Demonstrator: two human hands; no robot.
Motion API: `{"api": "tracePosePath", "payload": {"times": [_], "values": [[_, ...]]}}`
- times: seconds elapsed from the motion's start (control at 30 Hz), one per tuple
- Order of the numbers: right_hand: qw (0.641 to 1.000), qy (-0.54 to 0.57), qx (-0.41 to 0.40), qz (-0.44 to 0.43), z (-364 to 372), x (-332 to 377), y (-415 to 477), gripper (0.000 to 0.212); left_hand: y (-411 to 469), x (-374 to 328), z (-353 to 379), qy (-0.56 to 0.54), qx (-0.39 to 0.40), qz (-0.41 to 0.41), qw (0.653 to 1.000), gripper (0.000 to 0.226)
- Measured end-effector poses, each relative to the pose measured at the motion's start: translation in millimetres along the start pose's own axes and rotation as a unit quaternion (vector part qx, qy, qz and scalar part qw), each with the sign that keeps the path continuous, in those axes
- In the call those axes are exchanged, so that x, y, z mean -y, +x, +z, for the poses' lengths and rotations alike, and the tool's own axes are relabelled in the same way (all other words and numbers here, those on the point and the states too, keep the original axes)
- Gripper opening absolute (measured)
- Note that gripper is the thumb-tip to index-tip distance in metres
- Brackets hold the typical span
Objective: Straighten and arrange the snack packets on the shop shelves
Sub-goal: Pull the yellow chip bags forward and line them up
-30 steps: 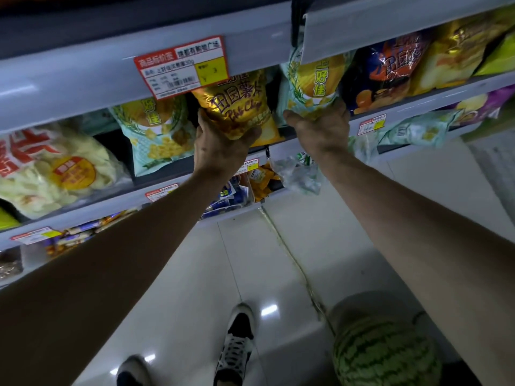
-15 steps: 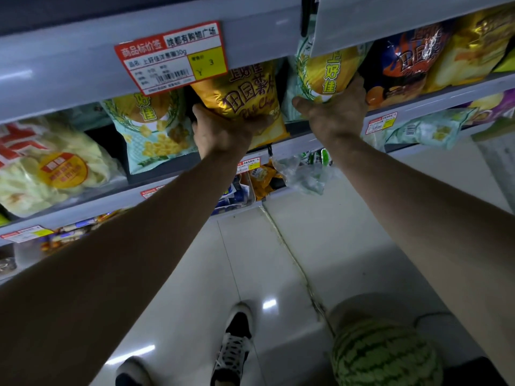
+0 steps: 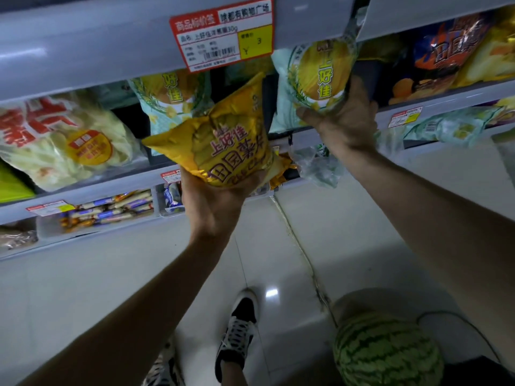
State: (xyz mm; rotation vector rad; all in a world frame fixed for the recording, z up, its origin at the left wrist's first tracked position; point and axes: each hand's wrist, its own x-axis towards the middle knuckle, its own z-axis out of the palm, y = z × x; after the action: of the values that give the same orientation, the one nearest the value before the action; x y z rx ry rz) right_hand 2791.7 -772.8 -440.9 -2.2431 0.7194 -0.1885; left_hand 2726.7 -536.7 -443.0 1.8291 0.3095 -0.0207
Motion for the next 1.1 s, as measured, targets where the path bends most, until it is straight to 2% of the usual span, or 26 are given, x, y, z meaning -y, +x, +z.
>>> {"api": "tracePosePath", "payload": {"times": [0.23, 0.4, 0.47, 0.53, 0.67, 0.73, 0.93, 1.1], "values": [[0.998, 0.028, 0.027, -0.041, 42.5, 27.2, -24.4, 0.096, -0.2, 25.6, -41.6, 0.031, 0.056, -0.002, 0.998, 0.103], [0.996, 0.04, 0.053, -0.054, 58.8, 33.2, -32.8, 0.075, 6.4, 21.1, -41.6, 0.081, 0.082, 0.008, 0.993, 0.11], [0.993, 0.098, 0.052, -0.03, 58.3, 26.6, -37.2, 0.084, 8.4, 17.8, -38.7, 0.081, 0.088, 0.0, 0.993, 0.113], [0.993, 0.111, 0.043, -0.004, 48.2, 24.2, -47.5, 0.091, 10.9, 10.2, -37.4, 0.092, 0.09, 0.004, 0.992, 0.114], [0.991, 0.128, -0.007, 0.036, 16.6, 23.1, -79.7, 0.05, 12.8, -5.8, -28.0, 0.098, 0.115, 0.006, 0.989, 0.116], [0.989, 0.142, -0.014, 0.043, 2.1, 20.2, -97.4, 0.045, 11.6, -12.4, -19.2, 0.104, 0.125, 0.008, 0.987, 0.117], [0.989, 0.134, 0.056, -0.001, -33.1, -3.8, -131.7, 0.036, 4.7, -26.7, 22.3, 0.122, 0.177, 0.003, 0.977, 0.114], [0.988, 0.139, 0.074, 0.002, -55.2, -29.8, -113.8, 0.055, -0.1, -43.3, 71.3, 0.142, 0.193, 0.008, 0.971, 0.113]]}}
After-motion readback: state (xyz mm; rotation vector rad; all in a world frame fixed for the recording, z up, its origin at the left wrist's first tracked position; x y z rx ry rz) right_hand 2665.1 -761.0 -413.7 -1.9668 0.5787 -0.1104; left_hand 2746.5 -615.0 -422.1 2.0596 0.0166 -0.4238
